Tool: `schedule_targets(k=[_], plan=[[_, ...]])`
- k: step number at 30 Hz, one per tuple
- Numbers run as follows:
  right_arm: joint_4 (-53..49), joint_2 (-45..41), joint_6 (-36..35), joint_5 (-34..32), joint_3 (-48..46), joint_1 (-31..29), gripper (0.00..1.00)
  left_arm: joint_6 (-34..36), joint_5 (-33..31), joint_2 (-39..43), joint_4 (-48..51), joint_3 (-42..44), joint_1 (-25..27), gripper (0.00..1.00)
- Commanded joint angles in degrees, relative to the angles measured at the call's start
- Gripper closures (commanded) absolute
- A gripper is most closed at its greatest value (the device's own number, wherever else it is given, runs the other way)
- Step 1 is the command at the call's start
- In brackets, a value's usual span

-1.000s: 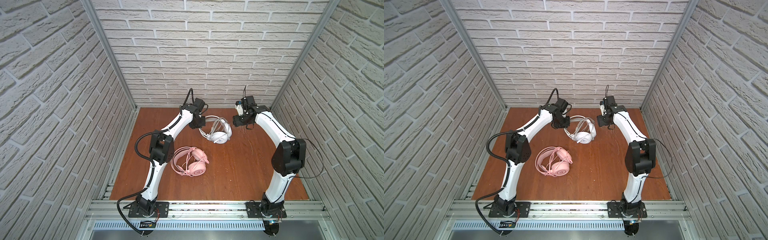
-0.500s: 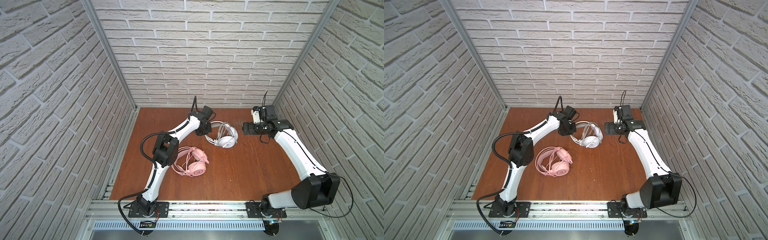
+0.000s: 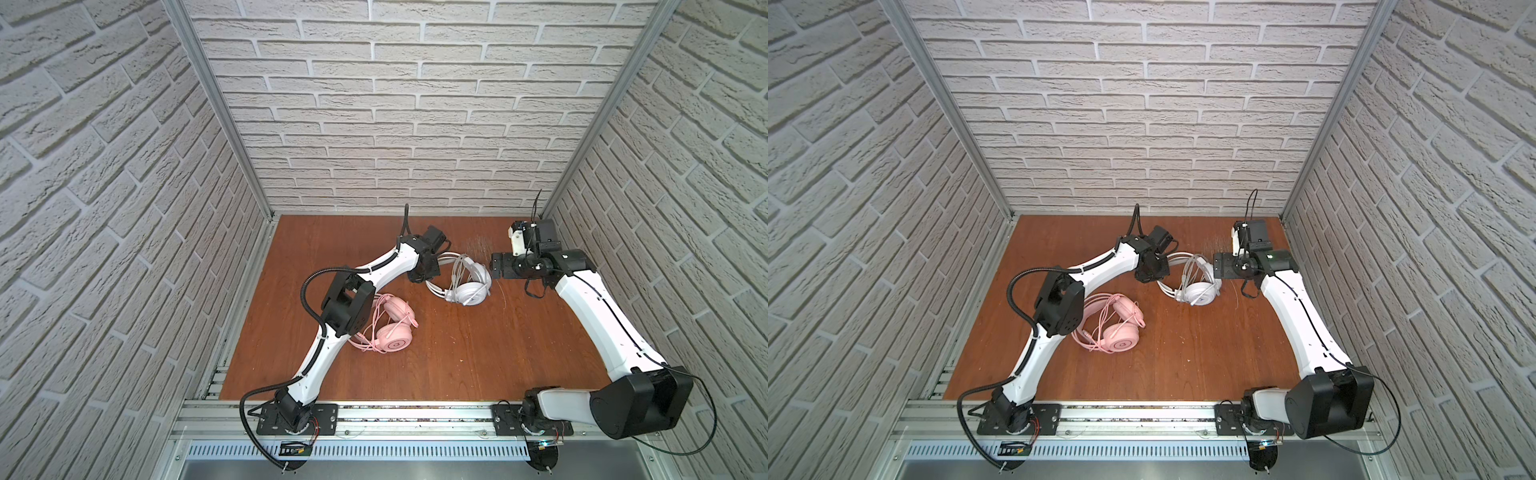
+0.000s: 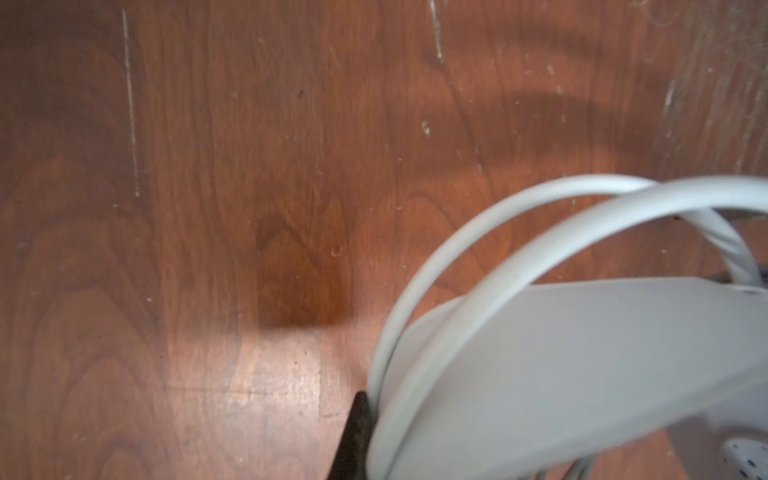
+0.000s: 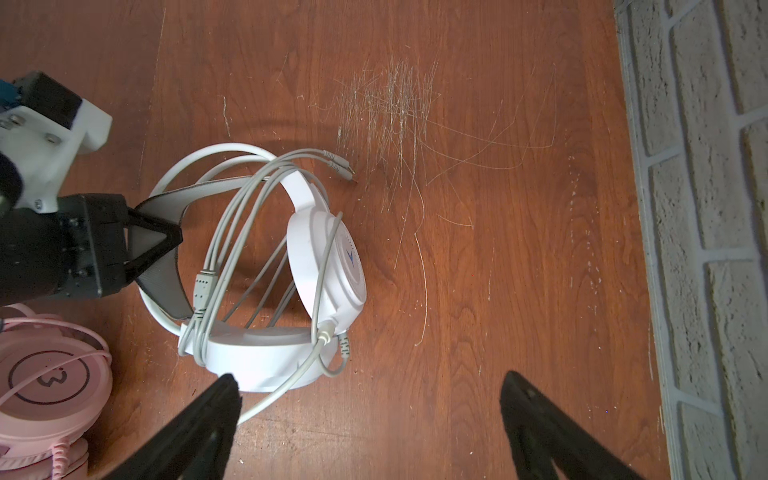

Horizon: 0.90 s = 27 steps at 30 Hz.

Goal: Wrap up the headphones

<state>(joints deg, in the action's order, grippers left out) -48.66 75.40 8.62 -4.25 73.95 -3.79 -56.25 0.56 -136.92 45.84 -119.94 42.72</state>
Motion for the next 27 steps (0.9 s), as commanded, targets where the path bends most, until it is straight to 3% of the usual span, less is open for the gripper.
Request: schedule_targets(k=[1, 7, 14, 17, 23, 27], plan=[[0.5, -1.9, 0.4, -0.1, -0.7, 0.5, 0.01, -1.8, 0.3, -0.9, -4.5, -3.0, 0.2, 1.00], [0.5, -2.1, -0.3, 3.7, -1.9, 0.6, 0.01, -1.4, 0.4, -3.9, -2.9, -6.1, 0.5, 0.97], [-0.3, -2.1, -1.0, 4.3, -3.1, 0.6, 0.01, -1.9, 0.2, -3.9, -3.6, -5.9, 0.5, 0.87], [-1.3, -1.9, -2.0, 3.1, -2.1, 0.6, 0.01, -2.2, 1.4, -3.8, -4.3, -5.3, 0.6, 0.77], [-2.0, -2.2, -2.6, 2.3, -0.6, 0.7, 0.01, -2.6, 1.3, -2.9, -3.6, -4.2, 0.6, 0.68], [-1.9, -2.6, -1.9, 5.0, -0.4, 0.7, 0.01, -3.1, 0.6, -1.9, -2.9, -2.8, 0.6, 0.55]])
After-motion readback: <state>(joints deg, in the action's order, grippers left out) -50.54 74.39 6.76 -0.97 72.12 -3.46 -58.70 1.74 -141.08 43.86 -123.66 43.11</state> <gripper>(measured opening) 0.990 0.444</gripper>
